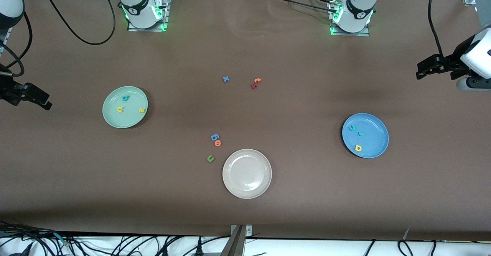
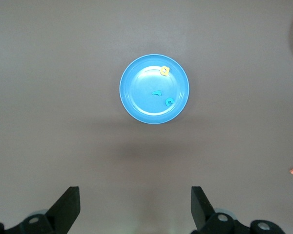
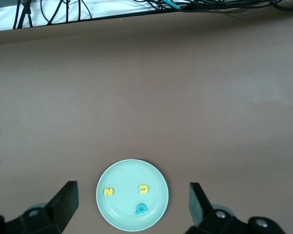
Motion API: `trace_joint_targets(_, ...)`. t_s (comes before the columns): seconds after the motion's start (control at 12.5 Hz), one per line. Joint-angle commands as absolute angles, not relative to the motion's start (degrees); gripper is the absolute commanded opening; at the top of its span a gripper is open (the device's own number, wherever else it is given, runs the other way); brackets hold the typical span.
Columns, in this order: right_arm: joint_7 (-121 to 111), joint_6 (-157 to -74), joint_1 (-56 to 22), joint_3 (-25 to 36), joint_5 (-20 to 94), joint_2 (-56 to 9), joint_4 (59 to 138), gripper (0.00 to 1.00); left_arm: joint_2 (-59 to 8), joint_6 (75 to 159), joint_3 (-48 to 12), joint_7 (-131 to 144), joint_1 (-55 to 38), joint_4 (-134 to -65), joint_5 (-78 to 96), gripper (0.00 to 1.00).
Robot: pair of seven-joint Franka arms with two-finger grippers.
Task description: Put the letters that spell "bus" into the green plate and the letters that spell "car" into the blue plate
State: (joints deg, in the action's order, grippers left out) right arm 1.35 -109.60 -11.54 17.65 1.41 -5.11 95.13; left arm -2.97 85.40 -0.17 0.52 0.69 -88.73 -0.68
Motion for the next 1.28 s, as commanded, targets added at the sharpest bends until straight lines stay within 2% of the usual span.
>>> trace_joint_targets(0.0, 1.7, -108.6, -11.3, 17.7, 2.4, -5.1, 94.7, 1.00, -2.0, 85.9, 1.4, 1.3, -0.2, -89.7, 1.1, 1.00)
trace_joint_targets(0.56, 2.1, -109.3, -12.0, 17.3, 3.4, -7.8, 94.3, 1.00, -3.7, 85.8, 1.1, 1.6, 0.5, -88.2, 1.2, 1.00)
trace_joint_targets(0.88, 5.9, -107.1, -13.1, 17.1, 4.4, -10.8, 90.3, 1.00, -3.9, 85.8, 1.1, 1.5, 0.4, -88.0, 1.1, 1.00)
trace_joint_targets(1.2, 5.6, -107.0, -13.9, 15.8, 4.1, -10.5, 89.9, 1.00, -3.9, 85.6, 0.9, 1.4, -0.1, -86.4, 1.1, 1.00)
